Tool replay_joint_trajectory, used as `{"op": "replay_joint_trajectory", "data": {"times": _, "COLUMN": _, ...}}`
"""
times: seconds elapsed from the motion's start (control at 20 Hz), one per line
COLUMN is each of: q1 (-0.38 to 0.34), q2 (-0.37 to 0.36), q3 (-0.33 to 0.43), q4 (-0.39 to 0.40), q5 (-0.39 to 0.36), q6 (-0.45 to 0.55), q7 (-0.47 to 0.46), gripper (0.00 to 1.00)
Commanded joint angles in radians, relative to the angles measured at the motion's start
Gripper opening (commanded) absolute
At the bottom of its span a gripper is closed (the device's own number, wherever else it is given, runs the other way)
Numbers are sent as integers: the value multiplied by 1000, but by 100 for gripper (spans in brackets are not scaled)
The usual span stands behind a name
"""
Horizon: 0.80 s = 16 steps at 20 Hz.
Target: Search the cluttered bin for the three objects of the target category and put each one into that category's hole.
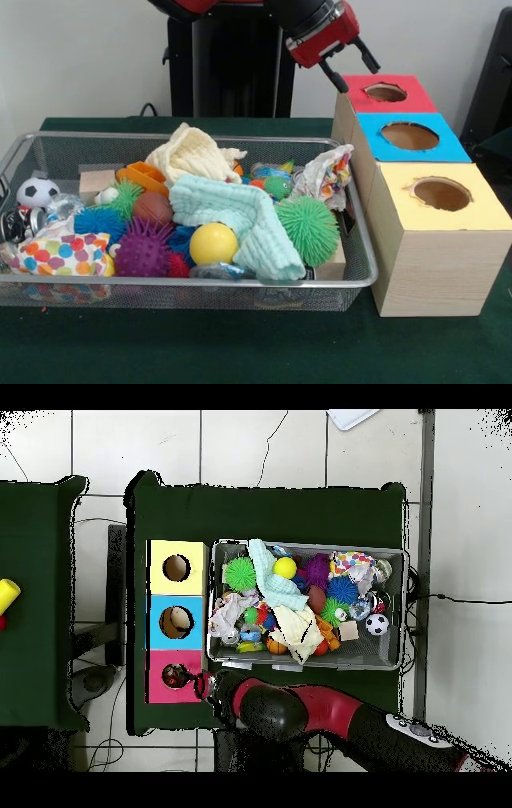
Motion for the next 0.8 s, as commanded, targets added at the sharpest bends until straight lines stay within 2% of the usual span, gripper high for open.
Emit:
{"op": "replay_joint_trajectory", "data": {"times": 0.05, "q1": 141, "q2": -199, "q3": -183, "q4": -213, "q5": -39, "q6": 130, "q7": 43, "gripper": 100}}
{"op": "replay_joint_trajectory", "data": {"times": 0.2, "q1": 285, "q2": -248, "q3": -373, "q4": -264, "q5": -47, "q6": 141, "q7": 116, "gripper": 100}}
{"op": "replay_joint_trajectory", "data": {"times": 0.4, "q1": 413, "q2": -283, "q3": -539, "q4": -298, "q5": -55, "q6": 69, "q7": 155, "gripper": 100}}
{"op": "replay_joint_trajectory", "data": {"times": 0.8, "q1": 451, "q2": -281, "q3": -587, "q4": -282, "q5": 30, "q6": 12, "q7": 188, "gripper": 100}}
